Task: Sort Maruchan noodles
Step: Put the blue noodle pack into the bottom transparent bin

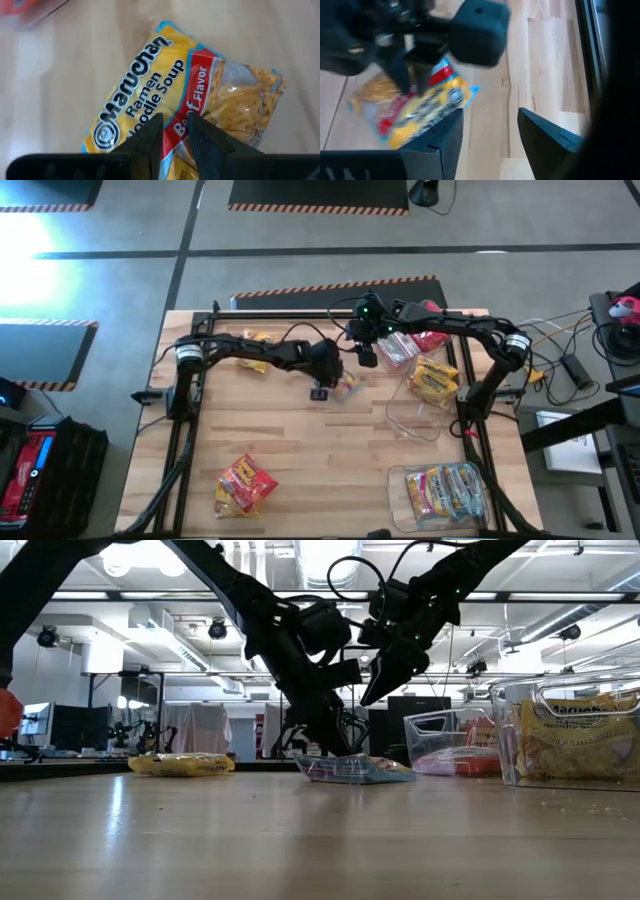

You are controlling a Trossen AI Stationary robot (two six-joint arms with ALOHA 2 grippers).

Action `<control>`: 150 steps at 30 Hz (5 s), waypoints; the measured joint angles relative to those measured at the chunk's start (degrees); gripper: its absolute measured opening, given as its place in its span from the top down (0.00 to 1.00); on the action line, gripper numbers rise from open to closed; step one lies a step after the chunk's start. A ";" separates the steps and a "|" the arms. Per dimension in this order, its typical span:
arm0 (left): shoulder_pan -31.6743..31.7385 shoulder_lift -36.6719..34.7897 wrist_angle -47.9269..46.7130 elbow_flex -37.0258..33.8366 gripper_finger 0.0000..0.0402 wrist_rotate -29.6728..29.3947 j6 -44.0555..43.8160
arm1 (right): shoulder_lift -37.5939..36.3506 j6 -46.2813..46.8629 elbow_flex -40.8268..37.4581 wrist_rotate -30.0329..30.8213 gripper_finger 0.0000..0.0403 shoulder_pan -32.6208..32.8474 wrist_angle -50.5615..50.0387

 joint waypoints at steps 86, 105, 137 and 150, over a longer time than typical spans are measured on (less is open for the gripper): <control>-13.69 -22.34 53.14 -46.18 0.65 -23.32 -93.15 | 3.21 25.02 -1.66 -10.57 0.56 -1.44 -2.64; -13.64 -14.65 53.08 -39.04 0.61 -20.87 -103.86 | 3.19 28.82 -1.66 -10.55 0.56 -1.44 -3.35; -13.82 -4.09 49.05 -28.31 0.67 -23.95 -116.45 | 3.26 29.85 -4.00 -16.49 0.56 -2.84 -2.77; -14.03 -4.55 50.75 -31.03 0.67 -20.31 -114.50 | 3.45 35.57 -2.66 -21.37 0.56 -2.80 -2.24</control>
